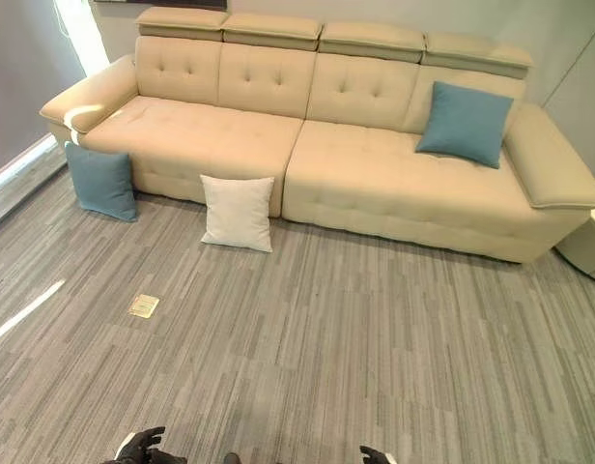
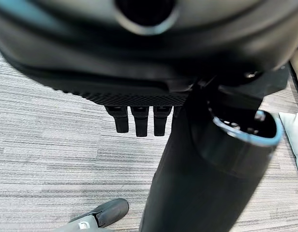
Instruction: Pick up all the scattered cushions and arrange them neatly on the sofa.
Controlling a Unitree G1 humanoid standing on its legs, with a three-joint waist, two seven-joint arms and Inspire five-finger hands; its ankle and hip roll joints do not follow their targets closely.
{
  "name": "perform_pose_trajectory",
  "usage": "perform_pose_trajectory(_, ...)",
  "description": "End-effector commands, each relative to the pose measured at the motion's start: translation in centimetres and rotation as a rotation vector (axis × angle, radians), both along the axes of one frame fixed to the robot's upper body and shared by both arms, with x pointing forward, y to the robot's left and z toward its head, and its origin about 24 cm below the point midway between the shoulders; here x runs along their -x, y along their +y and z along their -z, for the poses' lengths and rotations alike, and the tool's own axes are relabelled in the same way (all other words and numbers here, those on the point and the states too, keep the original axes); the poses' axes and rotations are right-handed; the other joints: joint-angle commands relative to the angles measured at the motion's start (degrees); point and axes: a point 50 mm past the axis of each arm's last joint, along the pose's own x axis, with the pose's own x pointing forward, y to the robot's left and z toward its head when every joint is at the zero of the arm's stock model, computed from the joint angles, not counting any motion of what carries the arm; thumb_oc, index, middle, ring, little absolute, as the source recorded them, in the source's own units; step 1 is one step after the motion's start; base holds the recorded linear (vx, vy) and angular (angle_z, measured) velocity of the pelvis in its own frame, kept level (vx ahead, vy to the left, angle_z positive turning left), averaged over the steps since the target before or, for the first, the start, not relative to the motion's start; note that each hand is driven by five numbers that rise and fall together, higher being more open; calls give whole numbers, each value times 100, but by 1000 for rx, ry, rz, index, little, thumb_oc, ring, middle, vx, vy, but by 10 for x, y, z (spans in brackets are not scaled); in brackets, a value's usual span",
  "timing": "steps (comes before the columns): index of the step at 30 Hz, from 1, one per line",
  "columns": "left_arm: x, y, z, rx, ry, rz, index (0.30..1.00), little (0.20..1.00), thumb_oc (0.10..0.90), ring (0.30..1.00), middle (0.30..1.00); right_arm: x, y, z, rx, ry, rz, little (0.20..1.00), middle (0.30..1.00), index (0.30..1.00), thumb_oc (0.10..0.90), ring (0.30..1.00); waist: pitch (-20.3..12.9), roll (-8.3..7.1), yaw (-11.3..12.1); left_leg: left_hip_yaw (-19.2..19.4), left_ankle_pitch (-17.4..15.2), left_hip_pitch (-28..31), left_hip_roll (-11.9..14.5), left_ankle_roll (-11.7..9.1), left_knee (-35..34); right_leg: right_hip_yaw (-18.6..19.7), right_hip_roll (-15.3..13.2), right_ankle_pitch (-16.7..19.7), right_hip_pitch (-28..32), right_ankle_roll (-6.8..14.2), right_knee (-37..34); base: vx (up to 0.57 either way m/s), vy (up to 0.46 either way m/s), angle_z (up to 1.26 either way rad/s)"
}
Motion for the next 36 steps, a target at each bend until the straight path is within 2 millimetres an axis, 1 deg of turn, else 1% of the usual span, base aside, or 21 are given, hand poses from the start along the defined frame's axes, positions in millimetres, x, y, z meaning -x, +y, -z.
perform_pose_trajectory(1, -7, -4, 0, -15, -2, 35, 900, 900, 800, 900, 900, -7, -5, -2, 52, -7, -51, 900, 900, 900, 800, 900, -72, -94, 64, -32, -321, 61, 474, -509, -73, 3, -636, 235, -170, 991, -170, 0, 0, 0)
perform_pose_trajectory(7, -6, -1, 0, -13, -2, 10, 900, 900, 800, 900, 900, -14, -2, -3, 44, -24, -66, 900, 900, 900, 800, 900, -60, -111, 115, -27, -337, 42, 423, -473, -73, 34, -666, 249, -187, 1007, -170, 3, 17, 0)
perform_pose_trajectory(12, -10, 0, -1, -15, -13, 12, 900, 900, 800, 900, 900, -18, -2, -4, 46, -31, -77, 900, 900, 900, 800, 900, -51, -114, 131, -45, -363, 22, 358, -415, -73, 47, -720, 281, -215, 1028, -170, 13, 54, 0)
perform_pose_trajectory(17, -13, 1, -2, -17, -19, 15, 900, 900, 800, 900, 900, -23, -3, -6, 52, -39, -89, 900, 900, 900, 800, 900, 15, -137, 163, -68, -454, -93, 260, -322, 122, 67, -830, 306, -252, 1059, -83, 8, 77, -1)
perform_pose_trajectory(19, -14, 3, -3, -20, -22, 15, 900, 900, 800, 900, 900, -26, -2, -6, 50, -44, -94, 900, 900, 900, 800, 900, 50, -154, 178, -110, -528, -229, 184, -244, 294, 77, -935, 271, -382, 1091, 143, 0, 126, 0)
perform_pose_trajectory(21, -15, 3, -3, -21, -23, 14, 900, 900, 800, 900, 900, -27, -2, -6, 51, -45, -94, 900, 900, 900, 800, 900, 54, -156, 180, -122, -549, -261, 159, -219, 331, 86, -971, 260, -446, 1104, 241, 5, 106, -1)
perform_pose_trajectory(22, -16, 4, -4, -22, -24, 12, 900, 900, 800, 900, 900, -29, -2, -7, 50, -51, -94, 900, 900, 900, 800, 900, 87, -157, 193, -163, -611, -297, 99, -147, 403, 100, -1060, 224, -559, 1136, 496, 7, 100, -1)
perform_pose_trajectory(23, -16, 4, -4, -22, -24, 12, 900, 900, 800, 900, 900, -29, -2, -7, 50, -51, -94, 900, 900, 900, 800, 900, 84, -158, 193, -162, -614, -303, 98, -145, 408, 102, -1062, 220, -568, 1137, 505, 28, 199, -3)
perform_pose_trajectory(25, -18, 6, -5, -27, -29, 11, 900, 900, 800, 900, 900, -31, -1, -8, 46, -57, -92, 900, 900, 900, 800, 900, 143, -163, 197, -243, -688, -290, 4, -46, 454, 117, -1198, 275, -780, 1189, 1016, 39, 153, 0)
perform_pose_trajectory(26, -18, 6, -5, -27, -29, 11, 900, 900, 800, 900, 900, -31, -1, -8, 46, -57, -92, 900, 900, 900, 800, 900, 141, -165, 198, -242, -688, -295, 2, -45, 456, 120, -1201, 271, -788, 1191, 1025, 43, 109, 1)
perform_pose_trajectory(28, -20, 8, -6, -33, -36, 10, 900, 900, 800, 900, 900, -34, 0, -8, 40, -65, -91, 900, 900, 900, 800, 900, 226, -158, 165, -310, -722, -270, -57, 12, 518, 196, -1292, 494, -994, 1195, 1542, 41, 103, 3)
perform_pose_trajectory(29, -20, 8, -6, -33, -36, 10, 900, 900, 800, 900, 900, -34, 0, -8, 40, -65, -91, 900, 900, 900, 800, 900, 226, -158, 165, -310, -722, -270, -57, 12, 518, 196, -1292, 494, -994, 1195, 1542, 49, 129, 13)
perform_pose_trajectory(30, -25, 11, -8, -40, -47, 8, 900, 900, 800, 900, 900, -38, 1, -9, 36, -81, -92, 900, 900, 900, 800, 900, 343, -112, 128, -408, -768, -255, -82, 82, 583, 291, -1306, 587, -1244, 1131, 2059, 61, 117, 23)
perform_pose_trajectory(32, -26, 12, -8, -44, -48, 13, 900, 900, 800, 900, 900, -41, 3, -10, 28, -97, -92, 900, 900, 900, 800, 900, 380, -50, 109, -480, -816, -191, -75, 101, 576, 299, -1260, 530, -1436, 1079, 2388, 156, 148, 31)
perform_pose_trajectory(33, -25, 11, -8, -42, -45, 23, 900, 900, 800, 900, 900, -42, 4, -11, 23, -105, -97, 900, 900, 900, 800, 900, 361, -11, 46, -599, -851, -55, -101, 115, 484, 449, -970, 330, -1651, 974, 2400, 221, 105, 20)
perform_pose_trajectory(34, -26, 10, -8, -40, -46, 25, 900, 900, 800, 900, 900, -42, 4, -11, 22, -105, -99, 900, 900, 900, 800, 900, 362, -12, 21, -652, -862, -4, -126, 116, 456, 495, -860, 248, -1678, 966, 2279, 173, 59, 12)
perform_pose_trajectory(35, -26, 10, -8, -40, -46, 25, 900, 900, 800, 900, 900, -42, 4, -11, 22, -105, -99, 900, 900, 900, 800, 900, 374, -9, 17, -657, -866, 14, -123, 115, 451, 489, -858, 241, -1661, 964, 2281, 120, 8, 21)
perform_pose_trajectory(36, -26, 10, -8, -39, -47, 28, 900, 900, 800, 900, 900, -43, 3, -11, 25, -105, -104, 900, 900, 900, 800, 900, 370, -17, -4, -702, -877, 61, -159, 117, 411, 511, -743, 209, -1717, 954, 2104, 220, -15, 34)
